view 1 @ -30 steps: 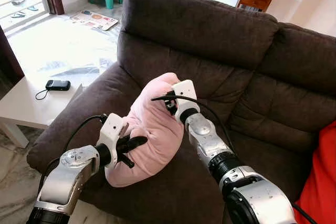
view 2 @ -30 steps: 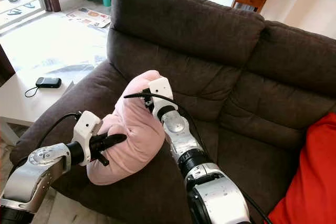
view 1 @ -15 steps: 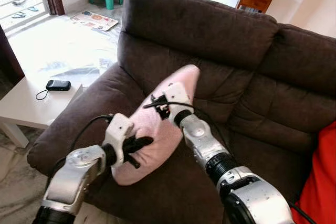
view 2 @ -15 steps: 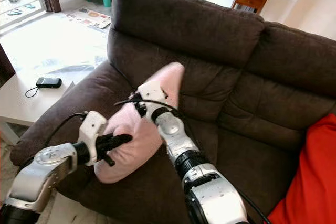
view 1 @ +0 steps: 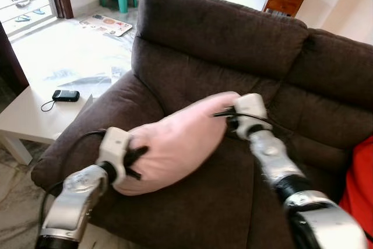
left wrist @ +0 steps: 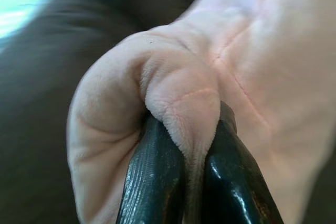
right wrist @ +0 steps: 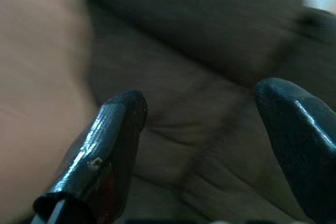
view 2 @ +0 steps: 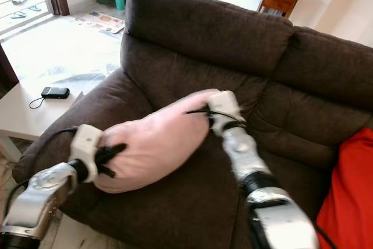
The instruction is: Move the pillow to the sofa from floor
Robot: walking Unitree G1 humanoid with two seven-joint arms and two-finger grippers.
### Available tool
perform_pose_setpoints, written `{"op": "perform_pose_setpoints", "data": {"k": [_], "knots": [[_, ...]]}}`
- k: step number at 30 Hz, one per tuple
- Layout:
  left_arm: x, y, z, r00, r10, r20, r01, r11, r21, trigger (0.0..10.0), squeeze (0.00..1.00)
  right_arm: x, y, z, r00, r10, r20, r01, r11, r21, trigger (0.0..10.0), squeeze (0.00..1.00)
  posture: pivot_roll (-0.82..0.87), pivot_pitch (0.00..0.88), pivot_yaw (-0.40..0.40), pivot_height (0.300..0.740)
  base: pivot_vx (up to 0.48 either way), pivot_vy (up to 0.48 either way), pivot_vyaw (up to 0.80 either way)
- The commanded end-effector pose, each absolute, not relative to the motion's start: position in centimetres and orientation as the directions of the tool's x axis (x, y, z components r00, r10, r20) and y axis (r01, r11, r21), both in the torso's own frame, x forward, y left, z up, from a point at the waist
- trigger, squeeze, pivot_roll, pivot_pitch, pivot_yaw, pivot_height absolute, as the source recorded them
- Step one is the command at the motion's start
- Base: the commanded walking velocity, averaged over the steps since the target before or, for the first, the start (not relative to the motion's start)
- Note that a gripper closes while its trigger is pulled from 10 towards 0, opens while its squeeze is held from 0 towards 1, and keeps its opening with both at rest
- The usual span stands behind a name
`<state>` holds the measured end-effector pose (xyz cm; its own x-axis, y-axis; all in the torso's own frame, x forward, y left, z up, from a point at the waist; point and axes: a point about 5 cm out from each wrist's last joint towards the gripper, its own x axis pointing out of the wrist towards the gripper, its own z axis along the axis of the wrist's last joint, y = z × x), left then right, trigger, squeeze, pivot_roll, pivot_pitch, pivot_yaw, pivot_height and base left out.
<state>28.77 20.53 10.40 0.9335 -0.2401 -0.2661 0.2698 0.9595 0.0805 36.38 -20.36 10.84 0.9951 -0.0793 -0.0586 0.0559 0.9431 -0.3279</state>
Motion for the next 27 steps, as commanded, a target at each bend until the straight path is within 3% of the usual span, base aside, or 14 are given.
{"op": "perform_pose_setpoints", "data": {"k": [1, 2, 4, 19, 27], "knots": [[28.7, 21.4, 9.2, 0.943, -0.143, -0.299, 0.180, 0.979, 0.101, 10.0, 0.00, 36.0, -21.7, 10.9, 0.990, -0.139, -0.032, 0.123, 0.944, -0.306, 10.0, 0.00, 0.19, 0.000, -0.203, 0.740, 0.000, 0.000, 0.00], [28.8, 22.3, 8.6, 0.950, -0.056, -0.308, 0.094, 0.990, 0.108, 10.0, 0.00, 35.1, -23.5, 10.2, 0.974, -0.220, -0.042, 0.198, 0.932, -0.304, 10.0, 0.00, 0.18, 0.000, -0.195, 0.740, 0.000, 0.000, 0.00], [28.8, 22.9, 8.2, 0.951, -0.007, -0.308, 0.044, 0.993, 0.114, 10.0, 0.00, 34.5, -24.4, 9.5, 0.963, -0.262, -0.058, 0.234, 0.926, -0.296, 10.0, 0.00, 0.18, 0.000, -0.194, 0.740, 0.000, 0.000, 0.00], [30.1, 25.3, 8.1, 0.940, 0.312, -0.141, -0.313, 0.950, 0.015, 10.0, 0.00, 28.7, -26.3, 2.0, 0.863, -0.392, -0.318, 0.319, 0.912, -0.257, 10.0, 0.00, 0.18, 0.000, -0.208, 0.740, 0.000, 0.000, 0.00], [32.2, 24.4, 9.1, 0.969, 0.231, -0.084, -0.230, 0.973, 0.022, 10.0, 0.00, 26.6, -26.1, -0.3, 0.827, -0.386, -0.408, 0.321, 0.921, -0.221, 10.0, 0.00, 0.17, 0.000, -0.202, 0.740, 0.000, 0.000, 0.00]]}}
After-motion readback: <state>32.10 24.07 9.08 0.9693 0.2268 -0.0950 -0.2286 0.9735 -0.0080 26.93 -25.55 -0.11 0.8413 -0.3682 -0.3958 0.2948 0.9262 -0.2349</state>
